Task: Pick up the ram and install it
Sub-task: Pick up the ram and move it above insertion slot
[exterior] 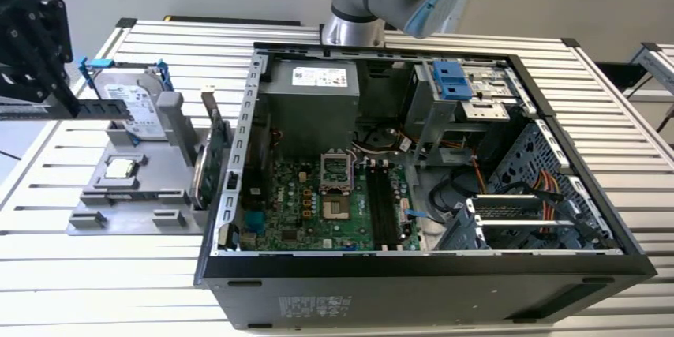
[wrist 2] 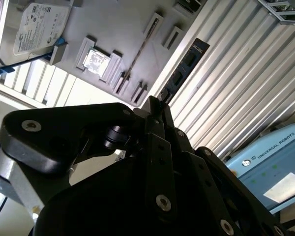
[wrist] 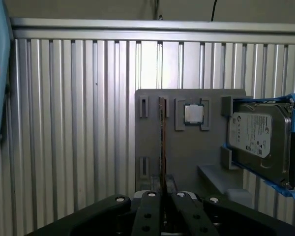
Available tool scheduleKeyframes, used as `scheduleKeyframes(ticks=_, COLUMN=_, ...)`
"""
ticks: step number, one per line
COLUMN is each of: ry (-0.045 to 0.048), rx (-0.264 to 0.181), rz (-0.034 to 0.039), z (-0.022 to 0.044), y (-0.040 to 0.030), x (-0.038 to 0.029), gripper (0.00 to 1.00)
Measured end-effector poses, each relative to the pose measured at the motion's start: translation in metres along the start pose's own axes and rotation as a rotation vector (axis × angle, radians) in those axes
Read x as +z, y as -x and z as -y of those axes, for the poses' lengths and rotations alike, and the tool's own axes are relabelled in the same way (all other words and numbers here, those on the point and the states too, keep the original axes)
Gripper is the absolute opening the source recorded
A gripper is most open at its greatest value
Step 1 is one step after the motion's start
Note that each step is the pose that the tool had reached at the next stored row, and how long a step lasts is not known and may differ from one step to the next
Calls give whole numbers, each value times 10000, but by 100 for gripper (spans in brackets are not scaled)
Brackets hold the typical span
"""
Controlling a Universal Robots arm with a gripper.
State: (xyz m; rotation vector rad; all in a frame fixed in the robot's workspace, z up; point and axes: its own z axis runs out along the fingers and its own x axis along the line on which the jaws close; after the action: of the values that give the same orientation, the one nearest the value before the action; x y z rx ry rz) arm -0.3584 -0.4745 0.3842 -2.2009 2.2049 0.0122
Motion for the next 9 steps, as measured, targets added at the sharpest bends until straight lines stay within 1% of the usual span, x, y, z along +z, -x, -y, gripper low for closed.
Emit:
scheduleKeyframes(ticks=4, ry=-2, rx=0, rz=2, z=0, y=1, x=-22, gripper=0)
scheduleKeyframes(ticks=9, ry=-1, rx=0, rz=0, z=0, y=1, x=-26, gripper=0)
